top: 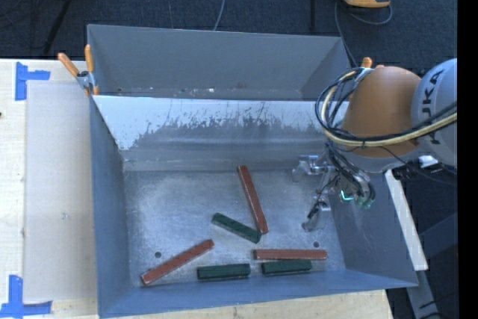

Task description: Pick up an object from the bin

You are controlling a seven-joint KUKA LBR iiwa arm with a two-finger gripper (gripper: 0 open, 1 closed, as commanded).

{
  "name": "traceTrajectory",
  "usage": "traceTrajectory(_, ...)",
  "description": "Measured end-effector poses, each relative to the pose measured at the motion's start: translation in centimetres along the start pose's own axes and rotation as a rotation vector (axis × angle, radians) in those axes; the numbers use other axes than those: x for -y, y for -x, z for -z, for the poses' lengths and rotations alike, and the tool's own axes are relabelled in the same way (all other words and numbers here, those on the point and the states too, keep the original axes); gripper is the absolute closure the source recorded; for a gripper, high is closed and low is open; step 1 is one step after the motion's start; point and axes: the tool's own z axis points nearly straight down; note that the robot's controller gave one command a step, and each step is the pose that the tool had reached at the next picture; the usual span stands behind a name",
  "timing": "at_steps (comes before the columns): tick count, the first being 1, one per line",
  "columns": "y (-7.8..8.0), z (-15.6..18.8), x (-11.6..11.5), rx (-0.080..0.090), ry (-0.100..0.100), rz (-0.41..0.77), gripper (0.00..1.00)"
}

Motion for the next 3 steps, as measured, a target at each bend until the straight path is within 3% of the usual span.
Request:
traceTrajectory(1,-6.7,-6.9,0.4,0.01,-0.001,0.174,0.0)
traceTrajectory(2,-7.4,-3.8,0.4,0.009,-0.003,0.619,0.0)
traceTrajectory(3,-7.7,-3.9,-1.1,0.007,-0.002,0.706,0.0)
